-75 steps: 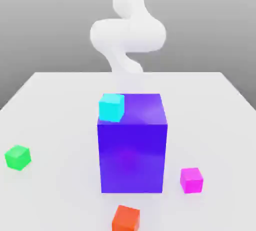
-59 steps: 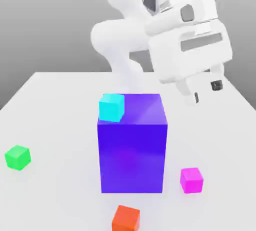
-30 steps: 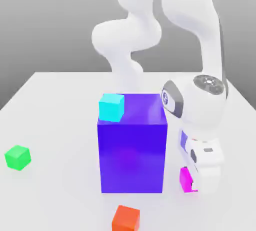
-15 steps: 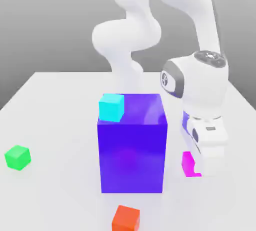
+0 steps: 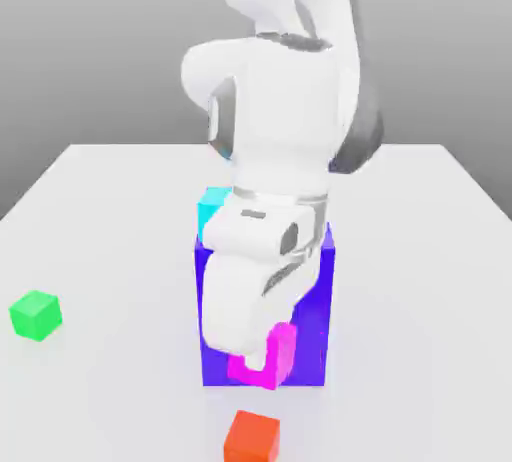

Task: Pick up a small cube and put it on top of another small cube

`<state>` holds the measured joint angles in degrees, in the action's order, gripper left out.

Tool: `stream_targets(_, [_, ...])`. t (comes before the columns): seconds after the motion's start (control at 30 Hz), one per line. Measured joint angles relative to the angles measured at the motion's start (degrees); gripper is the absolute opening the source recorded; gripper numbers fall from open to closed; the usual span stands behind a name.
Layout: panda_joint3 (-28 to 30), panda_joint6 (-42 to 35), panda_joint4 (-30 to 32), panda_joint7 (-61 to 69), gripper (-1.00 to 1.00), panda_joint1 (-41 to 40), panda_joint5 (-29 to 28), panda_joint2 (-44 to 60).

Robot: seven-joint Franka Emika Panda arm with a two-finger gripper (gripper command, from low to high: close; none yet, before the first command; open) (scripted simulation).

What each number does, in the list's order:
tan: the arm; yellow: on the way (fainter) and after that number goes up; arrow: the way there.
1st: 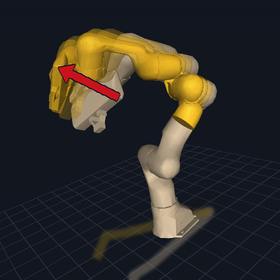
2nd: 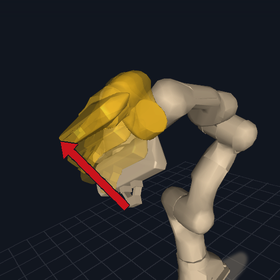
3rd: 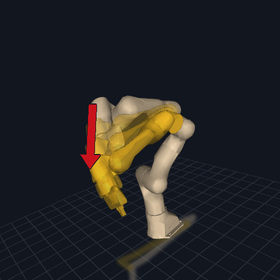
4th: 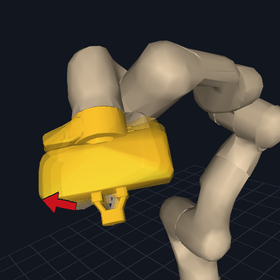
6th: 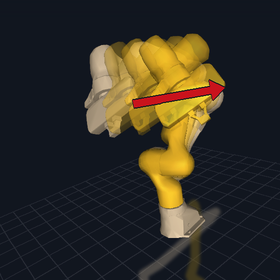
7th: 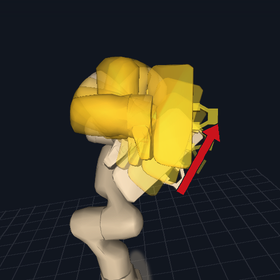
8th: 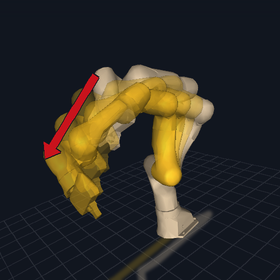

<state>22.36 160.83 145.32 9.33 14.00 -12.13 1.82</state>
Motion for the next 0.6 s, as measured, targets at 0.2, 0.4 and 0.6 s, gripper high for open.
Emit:
stream_targets(0.2, [5.71, -3.24, -0.35, 3.12, -1.0, -12.72, 1.68, -0.78])
stream_targets(0.4, [8.72, -6.23, 1.81, 8.64, -1.0, -25.33, 5.05, -1.31])
stream_targets(0.6, [10.42, -8.97, 5.21, 16.36, -1.0, -35.21, 9.67, -1.69])
